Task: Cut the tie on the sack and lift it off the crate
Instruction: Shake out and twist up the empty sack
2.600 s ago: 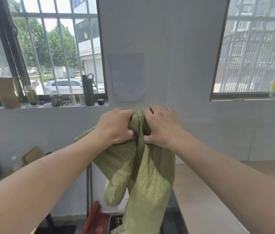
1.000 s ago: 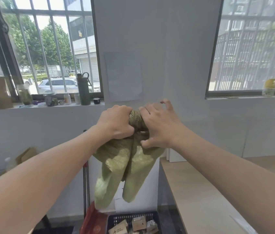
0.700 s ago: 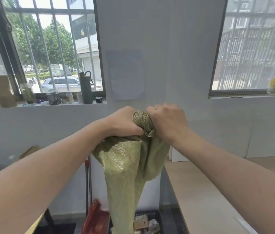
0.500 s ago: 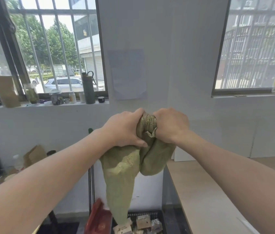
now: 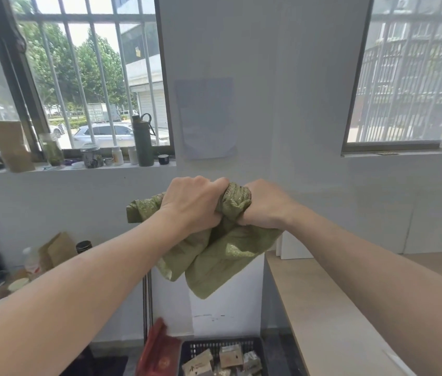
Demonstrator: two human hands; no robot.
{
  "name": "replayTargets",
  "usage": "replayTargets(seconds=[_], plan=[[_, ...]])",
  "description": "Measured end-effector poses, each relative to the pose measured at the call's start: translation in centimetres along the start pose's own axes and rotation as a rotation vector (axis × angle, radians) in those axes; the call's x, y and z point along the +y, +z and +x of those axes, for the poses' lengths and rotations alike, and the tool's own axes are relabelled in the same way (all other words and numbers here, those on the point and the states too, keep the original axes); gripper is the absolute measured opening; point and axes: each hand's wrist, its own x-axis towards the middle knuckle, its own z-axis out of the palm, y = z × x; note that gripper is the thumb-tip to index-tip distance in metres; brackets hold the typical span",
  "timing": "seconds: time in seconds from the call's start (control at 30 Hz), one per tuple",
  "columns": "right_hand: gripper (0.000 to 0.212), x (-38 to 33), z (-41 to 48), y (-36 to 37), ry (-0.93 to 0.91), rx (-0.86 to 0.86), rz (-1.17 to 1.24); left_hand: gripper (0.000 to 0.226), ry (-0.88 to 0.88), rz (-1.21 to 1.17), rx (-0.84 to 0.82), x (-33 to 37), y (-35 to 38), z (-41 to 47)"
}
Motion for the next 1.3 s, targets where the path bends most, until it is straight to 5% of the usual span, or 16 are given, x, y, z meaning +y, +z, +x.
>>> replayTargets(seconds=[0.2,0.27,0.33,0.4,0.47,0.63,0.7,0.8,0.97,1.1,1.3], plan=[[0.106,0.2,-0.6,0.9,-0.212,0.38,-0.641,0.018,-0.247,-0.331,-0.095,-0.8,0.0,1.4],[0.12,0.4,-0.4,1.4,-0.231,0.476,-0.713,0.015,-0.315,-0.448,-0.159,-0.9,-0.2,2.0],[0.103,0.6,0.1,1.8,-0.207,0.597,-0.767,0.014,-0.338,-0.648,-0.244,-0.8,-0.6,2.5],[0.054,0.7,0.5,1.5,-0.219,0.77,-0.803,0.022,-0.348,-0.91,-0.355,-0.4,-1.3,2.8],[0.03,0.9,0.7,0.9,-0.249,0.863,-0.773,0.016,-0.352,-1.05,-0.445,-0.2,-2.1,2.8],[0.048,0.3,1.1,0.4,-0.238,0.632,-0.748,0.032,-0.277,-0.973,-0.473,-0.8,-2.0,2.7],[0.037,0.0,1.3,0.2,-0.16,0.511,-0.675,0.037,-0.194,-0.852,-0.385,-0.8,-1.5,2.3],[0.013,-0.6,1.2,-0.2,0.033,0.289,-0.466,0.061,-0.027,-0.391,-0.235,-0.2,-0.7,1.7],[0.015,-1.4,1.8,-1.2,0.195,0.046,-0.223,0.063,0.031,0.091,0.091,0.4,0.7,0.5],[0.021,-1.5,2.1,-2.0,0.15,-0.189,-0.173,0.05,0.023,0.104,0.089,0.2,1.5,0.0],[0.036,-0.9,2.0,-1.0,0.067,-0.074,-0.227,0.038,-0.026,0.036,-0.033,-0.2,0.8,1.4]])
